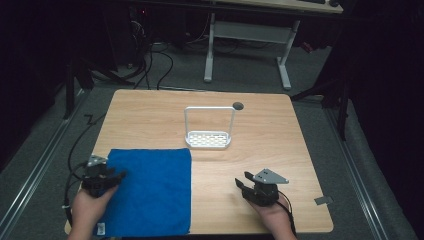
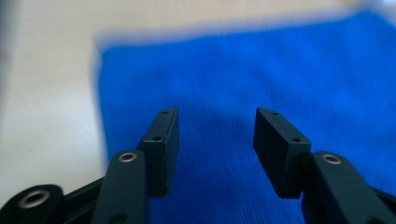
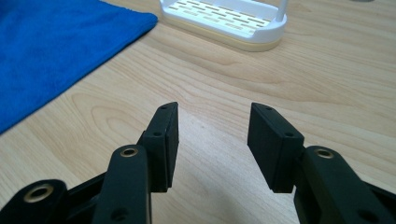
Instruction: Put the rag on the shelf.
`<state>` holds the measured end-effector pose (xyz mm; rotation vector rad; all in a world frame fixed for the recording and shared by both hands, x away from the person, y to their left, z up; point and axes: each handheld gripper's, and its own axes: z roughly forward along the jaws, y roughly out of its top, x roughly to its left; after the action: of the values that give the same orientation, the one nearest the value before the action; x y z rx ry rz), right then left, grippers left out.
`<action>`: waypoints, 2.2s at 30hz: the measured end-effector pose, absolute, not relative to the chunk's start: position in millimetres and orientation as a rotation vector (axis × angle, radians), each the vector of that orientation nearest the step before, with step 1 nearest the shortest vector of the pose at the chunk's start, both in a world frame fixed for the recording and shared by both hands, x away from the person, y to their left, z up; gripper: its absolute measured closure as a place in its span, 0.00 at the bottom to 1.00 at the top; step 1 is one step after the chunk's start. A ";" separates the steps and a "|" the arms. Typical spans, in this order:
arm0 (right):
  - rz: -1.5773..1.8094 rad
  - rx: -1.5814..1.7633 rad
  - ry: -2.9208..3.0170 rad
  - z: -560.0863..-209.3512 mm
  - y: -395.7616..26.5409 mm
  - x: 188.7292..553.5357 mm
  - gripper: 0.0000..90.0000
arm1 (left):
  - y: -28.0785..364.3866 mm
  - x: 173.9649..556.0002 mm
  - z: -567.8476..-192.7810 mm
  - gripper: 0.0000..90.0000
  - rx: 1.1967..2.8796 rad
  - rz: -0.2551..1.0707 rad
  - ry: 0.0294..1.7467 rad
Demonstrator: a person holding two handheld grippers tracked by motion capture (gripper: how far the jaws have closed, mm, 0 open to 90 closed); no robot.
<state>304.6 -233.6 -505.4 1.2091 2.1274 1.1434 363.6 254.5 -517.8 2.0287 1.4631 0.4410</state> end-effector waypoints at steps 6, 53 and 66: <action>1.152 1.193 2.111 -502.6 -232.3 303.9 0.59 | 257.0 357.7 -506.6 0.56 1.916 0.573 1.416; 1.152 1.112 2.170 -502.9 -206.4 307.2 0.64 | 285.2 411.9 -514.0 0.64 1.836 0.702 1.478; 1.129 1.091 2.233 -502.3 -143.6 351.0 0.58 | 288.4 433.7 -526.6 0.63 1.837 0.639 1.485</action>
<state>351.0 -143.6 -502.3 1.0906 2.2335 1.1291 433.7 288.4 -526.6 1.8372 1.4846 0.6395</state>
